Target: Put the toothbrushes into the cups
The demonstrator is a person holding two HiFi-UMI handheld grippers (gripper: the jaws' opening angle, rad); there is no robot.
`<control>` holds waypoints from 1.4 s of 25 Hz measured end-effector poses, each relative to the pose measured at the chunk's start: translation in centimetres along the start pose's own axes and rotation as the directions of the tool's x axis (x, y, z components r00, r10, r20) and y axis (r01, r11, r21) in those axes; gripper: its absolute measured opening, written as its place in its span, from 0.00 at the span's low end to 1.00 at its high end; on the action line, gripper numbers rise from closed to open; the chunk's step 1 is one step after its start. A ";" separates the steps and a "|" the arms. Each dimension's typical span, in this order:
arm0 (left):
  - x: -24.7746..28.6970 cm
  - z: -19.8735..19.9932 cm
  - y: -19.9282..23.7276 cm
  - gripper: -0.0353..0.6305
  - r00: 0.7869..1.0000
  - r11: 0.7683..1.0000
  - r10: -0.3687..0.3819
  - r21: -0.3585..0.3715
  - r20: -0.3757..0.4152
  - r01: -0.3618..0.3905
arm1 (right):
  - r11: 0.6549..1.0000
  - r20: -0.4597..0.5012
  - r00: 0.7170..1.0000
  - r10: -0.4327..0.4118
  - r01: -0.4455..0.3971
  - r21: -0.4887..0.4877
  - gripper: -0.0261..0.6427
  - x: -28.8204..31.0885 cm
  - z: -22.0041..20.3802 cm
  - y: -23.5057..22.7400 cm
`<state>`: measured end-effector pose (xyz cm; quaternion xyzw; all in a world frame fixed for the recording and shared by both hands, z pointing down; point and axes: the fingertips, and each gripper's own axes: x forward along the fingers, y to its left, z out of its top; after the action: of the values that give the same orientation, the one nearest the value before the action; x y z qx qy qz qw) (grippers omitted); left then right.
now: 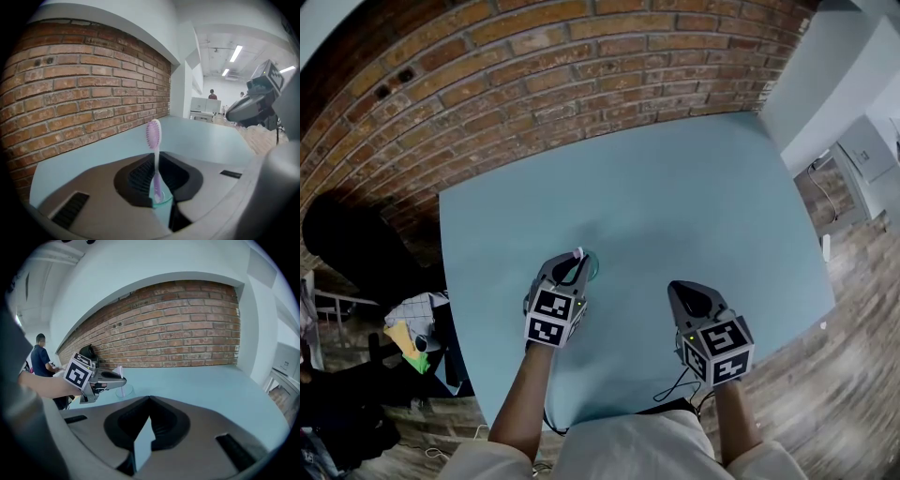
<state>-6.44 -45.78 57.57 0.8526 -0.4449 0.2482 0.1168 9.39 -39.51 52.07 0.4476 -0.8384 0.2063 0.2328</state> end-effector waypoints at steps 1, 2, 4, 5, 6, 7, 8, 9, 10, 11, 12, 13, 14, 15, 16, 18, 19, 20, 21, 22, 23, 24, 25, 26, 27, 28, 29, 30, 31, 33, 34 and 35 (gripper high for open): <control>0.2 -0.3 0.0 0.13 1.000 1.000 -0.001 -0.003 -0.007 0.001 | 1.000 -0.001 1.000 0.000 0.000 0.001 0.03 0.1 -0.1 0.0; 0.4 -0.5 0.0 0.13 1.000 1.000 -0.003 -0.004 -0.013 0.003 | 1.000 -0.003 1.000 0.000 0.000 0.003 0.03 0.1 -0.2 -0.1; 0.7 -0.8 0.0 0.13 1.000 1.000 -0.004 -0.006 -0.021 0.004 | 1.000 -0.006 1.000 -0.001 0.001 0.007 0.03 0.2 -0.3 -0.2; 0.9 -0.9 0.0 0.13 1.000 1.000 -0.005 -0.008 -0.022 0.004 | 1.000 -0.006 1.000 -0.002 0.002 0.009 0.03 0.2 -0.4 -0.3; 1.0 -1.0 0.0 0.13 1.000 1.000 -0.005 -0.011 -0.023 0.005 | 1.000 -0.007 1.000 -0.004 0.004 0.012 0.03 0.1 -0.5 -0.4; 1.0 -1.0 0.0 0.13 1.000 1.000 -0.006 -0.017 -0.024 0.006 | 1.000 -0.009 1.000 -0.005 0.006 0.015 0.03 0.1 -0.6 -0.6; 1.1 -1.0 0.0 0.13 1.000 1.000 -0.006 -0.023 -0.024 0.006 | 1.000 -0.010 1.000 -0.006 0.007 0.017 0.03 0.1 -0.7 -0.7; 1.2 -0.9 0.1 0.13 1.000 1.000 -0.004 -0.029 -0.023 0.004 | 1.000 -0.011 1.000 -0.007 0.007 0.019 0.03 0.1 -0.8 -0.8; 1.3 -0.8 0.2 0.14 1.000 0.999 0.000 -0.033 -0.023 0.000 | 1.000 -0.013 1.000 -0.008 0.008 0.022 0.03 0.1 -0.9 -0.9; 1.4 -0.8 0.4 0.14 1.000 0.999 0.005 -0.036 -0.023 -0.005 | 1.000 -0.014 1.000 -0.009 0.009 0.024 0.03 0.1 -1.0 -1.0; 1.6 -0.8 0.6 0.15 1.000 0.999 0.010 -0.039 -0.025 -0.011 | 1.000 -0.016 1.000 -0.009 0.010 0.027 0.03 0.1 -1.1 -1.1; 1.7 -0.9 0.7 0.15 0.999 0.999 0.016 -0.042 -0.029 -0.017 | 1.000 -0.017 1.000 -0.010 0.010 0.029 0.03 0.1 -1.1 -1.2; 1.9 -1.0 0.9 0.15 0.999 0.999 0.022 -0.043 -0.034 -0.023 | 0.999 -0.018 1.000 -0.010 0.011 0.031 0.03 0.2 -1.2 -1.2; 2.0 -1.1 1.1 0.15 0.999 0.999 0.027 -0.045 -0.038 -0.029 | 0.999 -0.019 1.000 -0.011 0.011 0.032 0.03 0.2 -1.2 -1.3; 2.1 -1.1 1.2 0.15 0.999 0.998 0.032 -0.048 -0.040 -0.034 | 0.999 -0.019 1.000 -0.011 0.012 0.033 0.03 0.2 -1.2 -1.3; 2.3 -1.1 1.5 0.15 0.998 0.998 0.038 -0.056 -0.042 -0.041 | 0.999 -0.020 1.000 -0.012 0.012 0.036 0.03 0.2 -1.3 -1.4; 2.4 -1.1 1.6 0.15 0.998 0.997 0.042 -0.059 -0.043 -0.044 | 0.999 -0.020 1.000 -0.012 0.013 0.036 0.03 0.3 -1.3 -1.5; 2.5 -1.1 1.6 0.15 0.998 0.997 0.045 -0.062 -0.044 -0.048 | 0.999 -0.020 1.000 -0.012 0.013 0.036 0.03 0.3 -1.3 -1.7; 2.7 -1.1 1.7 0.15 0.998 0.997 0.050 -0.065 -0.044 -0.053 | 0.999 -0.020 1.000 -0.012 0.012 0.036 0.03 0.3 -1.3 -1.8; 2.7 -1.1 1.8 0.15 0.998 0.996 0.054 -0.067 -0.045 -0.057 | 0.999 -0.021 1.000 -0.012 0.013 0.035 0.03 0.3 -1.3 -1.9; 2.8 -1.1 1.8 0.16 0.997 0.996 0.059 -0.070 -0.045 -0.062 | 0.999 -0.021 1.000 -0.012 0.013 0.036 0.03 0.3 -1.3 -2.0; 2.8 -1.1 1.8 0.16 0.997 0.995 0.062 -0.072 -0.045 -0.065 | 0.999 -0.022 1.000 -0.012 0.012 0.036 0.03 0.3 -1.4 -2.0; 2.9 -1.1 1.9 0.16 0.997 0.995 0.064 -0.073 -0.043 -0.067 | 0.999 -0.023 1.000 -0.011 0.011 0.035 0.03 0.3 -1.4 -2.1; 2.9 -1.1 1.8 0.16 0.997 0.995 0.065 -0.074 -0.041 -0.068 | 0.999 -0.023 1.000 -0.009 0.010 0.035 0.03 0.3 -1.4 -2.1; 2.9 -1.0 1.8 0.18 0.997 0.995 0.063 -0.075 -0.039 -0.065 | 0.999 -0.024 1.000 -0.008 0.009 0.034 0.03 0.4 -1.4 -2.2; 2.9 -1.0 1.8 0.22 0.998 0.995 0.059 -0.076 -0.038 -0.062 | 0.999 -0.024 1.000 -0.006 0.007 0.034 0.03 0.4 -1.4 -2.2; 2.9 -1.0 1.7 0.25 0.998 0.995 0.054 -0.077 -0.039 -0.057 | 0.999 -0.024 1.000 -0.005 0.006 0.033 0.03 0.4 -1.3 -2.2; 2.8 -1.1 1.7 0.26 0.998 0.996 0.051 -0.078 -0.041 -0.054 | 0.999 -0.023 1.000 -0.003 0.004 0.033 0.03 0.5 -1.3 -2.1; 2.7 -1.1 1.6 0.28 0.998 0.996 0.048 -0.078 -0.043 -0.052 | 0.999 -0.022 1.000 -0.001 0.002 0.032 0.03 0.5 -1.2 -2.1; 2.3 -1.0 1.6 0.30 0.998 0.996 0.047 -0.078 -0.045 -0.051 | 1.000 -0.019 1.000 0.004 -0.003 0.030 0.03 0.5 -1.1 -2.0; 2.1 -1.0 1.5 0.31 0.998 0.996 0.048 -0.078 -0.045 -0.052 | 1.000 -0.018 1.000 0.006 -0.006 0.029 0.03 0.4 -1.0 -1.9; 1.9 -0.9 1.5 0.31 0.998 0.995 0.050 -0.079 -0.044 -0.053 | 1.000 -0.016 1.000 0.009 -0.008 0.028 0.03 0.4 -0.9 -1.8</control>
<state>-7.06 -47.60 59.32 0.8300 -0.4738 0.2511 0.1537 10.90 -40.23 53.27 0.4455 -0.8354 0.2226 0.2324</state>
